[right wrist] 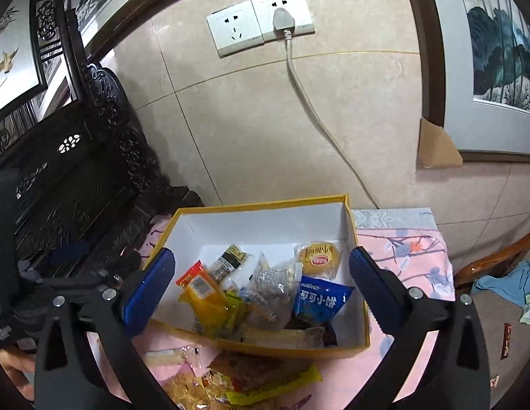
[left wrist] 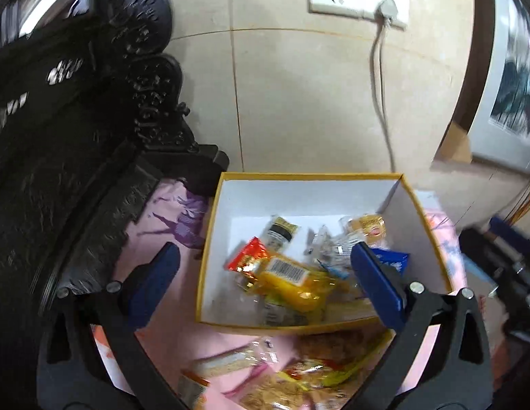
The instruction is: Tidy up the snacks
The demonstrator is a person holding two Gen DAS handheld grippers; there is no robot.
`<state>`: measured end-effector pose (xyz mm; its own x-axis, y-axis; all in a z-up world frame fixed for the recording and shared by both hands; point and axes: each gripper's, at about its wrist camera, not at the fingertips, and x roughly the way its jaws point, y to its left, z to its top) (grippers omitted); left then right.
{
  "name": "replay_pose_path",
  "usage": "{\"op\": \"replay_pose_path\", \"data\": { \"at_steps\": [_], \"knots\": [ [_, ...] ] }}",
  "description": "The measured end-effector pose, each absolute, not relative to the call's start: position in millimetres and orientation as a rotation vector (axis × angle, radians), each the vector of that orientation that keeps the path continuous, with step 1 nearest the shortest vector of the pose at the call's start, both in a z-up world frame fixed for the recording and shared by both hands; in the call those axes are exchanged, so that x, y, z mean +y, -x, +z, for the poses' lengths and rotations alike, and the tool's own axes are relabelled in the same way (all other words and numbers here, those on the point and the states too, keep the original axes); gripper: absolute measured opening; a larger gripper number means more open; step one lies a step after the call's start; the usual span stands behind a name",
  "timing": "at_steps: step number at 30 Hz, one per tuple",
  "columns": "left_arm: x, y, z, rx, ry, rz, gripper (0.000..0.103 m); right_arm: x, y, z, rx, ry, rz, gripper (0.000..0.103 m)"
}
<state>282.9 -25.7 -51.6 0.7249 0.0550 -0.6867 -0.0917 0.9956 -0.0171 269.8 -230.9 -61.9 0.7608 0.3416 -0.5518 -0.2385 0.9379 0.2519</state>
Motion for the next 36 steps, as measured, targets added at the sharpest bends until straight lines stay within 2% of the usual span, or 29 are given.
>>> {"op": "replay_pose_path", "data": {
  "at_steps": [9, 12, 18, 25, 30, 36],
  "knots": [
    [24, -222, -43, 0.653, 0.277, 0.025, 0.101, -238, -225, -95, 0.688, -0.121, 0.371, 0.102],
    [35, -195, -52, 0.633, 0.271, 0.006, 0.101, -226, -199, -118, 0.683, -0.003, 0.487, 0.102],
    [51, -138, -84, 0.688, 0.259, 0.038, 0.101, -188, -152, -174, 0.630, 0.441, 0.793, 0.102],
    [56, -84, -126, 0.786, 0.307, 0.123, 0.101, -159, -152, -213, 0.613, 0.750, 1.044, 0.101],
    [53, -58, -144, 0.838, 0.325, 0.190, 0.101, -144, -161, -236, 0.649, 0.901, 1.192, 0.083],
    [50, -37, -159, 0.878, 0.359, 0.239, 0.101, -139, -164, -249, 0.647, 0.955, 1.292, 0.082]
  ]
}}
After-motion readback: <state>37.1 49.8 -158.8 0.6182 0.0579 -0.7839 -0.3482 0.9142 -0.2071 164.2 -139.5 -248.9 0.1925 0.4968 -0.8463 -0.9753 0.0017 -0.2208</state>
